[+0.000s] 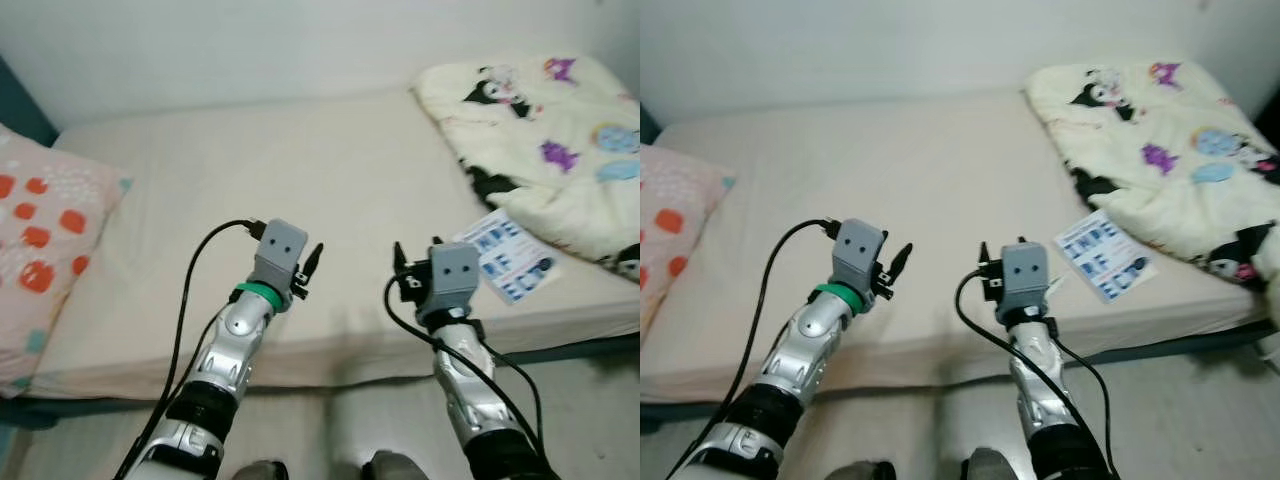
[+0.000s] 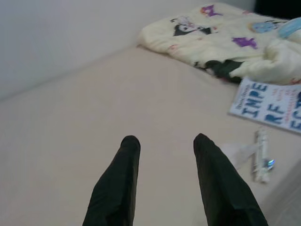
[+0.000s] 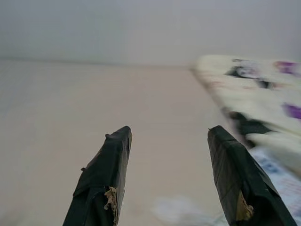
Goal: Clean up the room
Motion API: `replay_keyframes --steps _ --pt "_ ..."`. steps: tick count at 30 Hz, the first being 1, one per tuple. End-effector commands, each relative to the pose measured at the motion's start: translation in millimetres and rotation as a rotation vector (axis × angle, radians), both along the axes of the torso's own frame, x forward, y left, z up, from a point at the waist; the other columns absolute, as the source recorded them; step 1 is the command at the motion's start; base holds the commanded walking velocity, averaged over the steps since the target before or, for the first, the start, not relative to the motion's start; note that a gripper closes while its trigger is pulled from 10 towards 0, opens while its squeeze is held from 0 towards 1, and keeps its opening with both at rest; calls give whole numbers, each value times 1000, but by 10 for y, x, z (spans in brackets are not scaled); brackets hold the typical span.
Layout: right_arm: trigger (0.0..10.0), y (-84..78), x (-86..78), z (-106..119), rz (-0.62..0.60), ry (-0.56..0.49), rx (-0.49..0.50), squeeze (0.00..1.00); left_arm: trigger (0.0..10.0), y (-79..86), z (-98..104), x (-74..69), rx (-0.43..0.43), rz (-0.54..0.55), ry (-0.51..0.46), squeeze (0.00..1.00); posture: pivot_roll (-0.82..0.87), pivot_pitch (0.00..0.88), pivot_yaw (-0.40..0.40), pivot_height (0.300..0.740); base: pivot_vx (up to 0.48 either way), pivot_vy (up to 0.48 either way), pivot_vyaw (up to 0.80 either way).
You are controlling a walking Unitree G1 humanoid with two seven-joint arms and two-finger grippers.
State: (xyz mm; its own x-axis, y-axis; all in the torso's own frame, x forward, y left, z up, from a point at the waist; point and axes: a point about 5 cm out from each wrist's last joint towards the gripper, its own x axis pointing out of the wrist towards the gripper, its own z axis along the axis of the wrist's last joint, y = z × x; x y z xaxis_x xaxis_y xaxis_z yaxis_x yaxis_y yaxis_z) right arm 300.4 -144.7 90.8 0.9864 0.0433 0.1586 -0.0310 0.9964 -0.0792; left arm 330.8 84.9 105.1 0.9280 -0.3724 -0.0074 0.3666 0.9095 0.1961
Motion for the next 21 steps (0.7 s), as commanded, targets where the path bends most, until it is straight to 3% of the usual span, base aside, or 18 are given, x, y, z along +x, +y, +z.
replay_keyframes --steps 1,16,21 --pt "10000 83 -23 -47 26 18 9 0 10000 66 -48 -15 16 16 12 0 -120 0 95 740 0 -330 0" --pt "10000 91 -24 -46 31 18 11 0 10000 65 -47 -10 18 15 13 0 -119 0 96 740 0 -321 0" --pt "10000 94 -25 -47 31 18 12 0 10000 69 -47 -4 24 21 13 0 -120 0 97 740 257 -352 0"
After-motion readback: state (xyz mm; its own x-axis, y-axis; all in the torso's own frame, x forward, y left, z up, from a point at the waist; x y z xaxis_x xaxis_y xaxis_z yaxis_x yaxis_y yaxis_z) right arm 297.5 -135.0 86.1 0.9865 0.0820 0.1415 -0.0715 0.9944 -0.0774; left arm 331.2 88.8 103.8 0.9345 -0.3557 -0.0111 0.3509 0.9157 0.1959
